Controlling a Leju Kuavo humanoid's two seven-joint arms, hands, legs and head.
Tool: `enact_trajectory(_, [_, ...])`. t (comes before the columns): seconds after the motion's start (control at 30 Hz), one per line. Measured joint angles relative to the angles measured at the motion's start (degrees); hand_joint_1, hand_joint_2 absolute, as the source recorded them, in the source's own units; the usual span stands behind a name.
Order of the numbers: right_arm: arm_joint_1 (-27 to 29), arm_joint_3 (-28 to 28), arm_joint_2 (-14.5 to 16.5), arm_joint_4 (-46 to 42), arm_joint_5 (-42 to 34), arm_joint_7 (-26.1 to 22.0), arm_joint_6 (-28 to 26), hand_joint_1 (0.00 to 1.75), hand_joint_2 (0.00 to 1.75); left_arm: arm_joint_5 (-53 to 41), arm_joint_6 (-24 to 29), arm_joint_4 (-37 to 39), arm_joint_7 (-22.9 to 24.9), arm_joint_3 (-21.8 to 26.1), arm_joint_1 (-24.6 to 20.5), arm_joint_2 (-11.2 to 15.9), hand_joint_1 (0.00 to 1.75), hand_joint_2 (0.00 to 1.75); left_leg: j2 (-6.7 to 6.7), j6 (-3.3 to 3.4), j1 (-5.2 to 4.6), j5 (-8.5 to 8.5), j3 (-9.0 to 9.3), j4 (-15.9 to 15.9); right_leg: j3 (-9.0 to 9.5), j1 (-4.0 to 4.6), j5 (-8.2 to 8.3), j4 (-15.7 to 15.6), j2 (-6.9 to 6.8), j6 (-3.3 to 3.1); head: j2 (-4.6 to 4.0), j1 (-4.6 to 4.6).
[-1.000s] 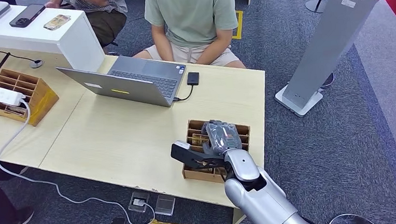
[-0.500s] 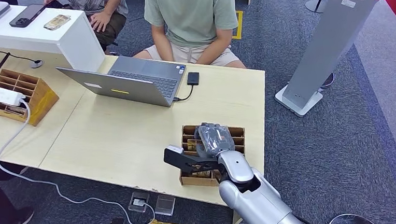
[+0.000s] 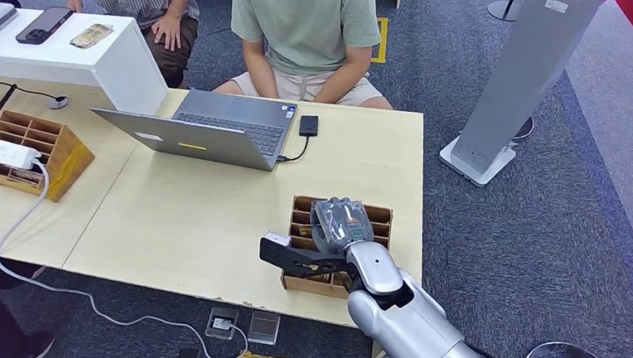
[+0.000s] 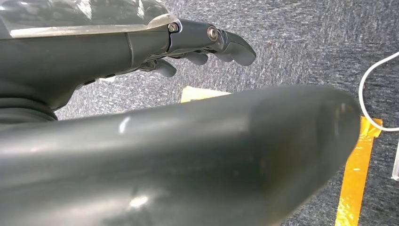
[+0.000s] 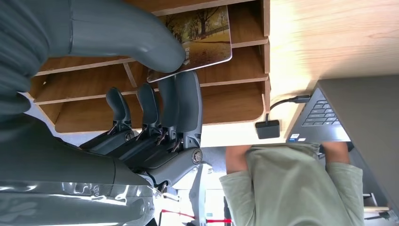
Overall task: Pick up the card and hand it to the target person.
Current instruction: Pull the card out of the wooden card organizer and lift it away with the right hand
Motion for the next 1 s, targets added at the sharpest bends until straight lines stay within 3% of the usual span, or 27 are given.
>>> enact_trajectory(0.7, [0.6,0.6,-0.1,-0.5,0.9,0.2,-0.3,1.38,1.75,-0.1,2.7,0.0,-1.3,0.0,0.0,-0.2,0.00,0.00,0.01,0.00,0.00,0.00,0.09,0.0,0.06,0.00,0.00,0.0,0.01,0.00,0.00,0.00])
enact_trajectory(1.0, [1.1,0.2,-2.3,-6.6,-0.1,2.0,1.2,1.37,1.75,-0.1,2.3,0.0,-1.7,0.0,0.0,-0.2,0.00,0.00,0.01,0.00,0.00,0.00,0.06,0.0,0.04,0.00,0.00,0.0,0.01,0.00,0.00,0.00])
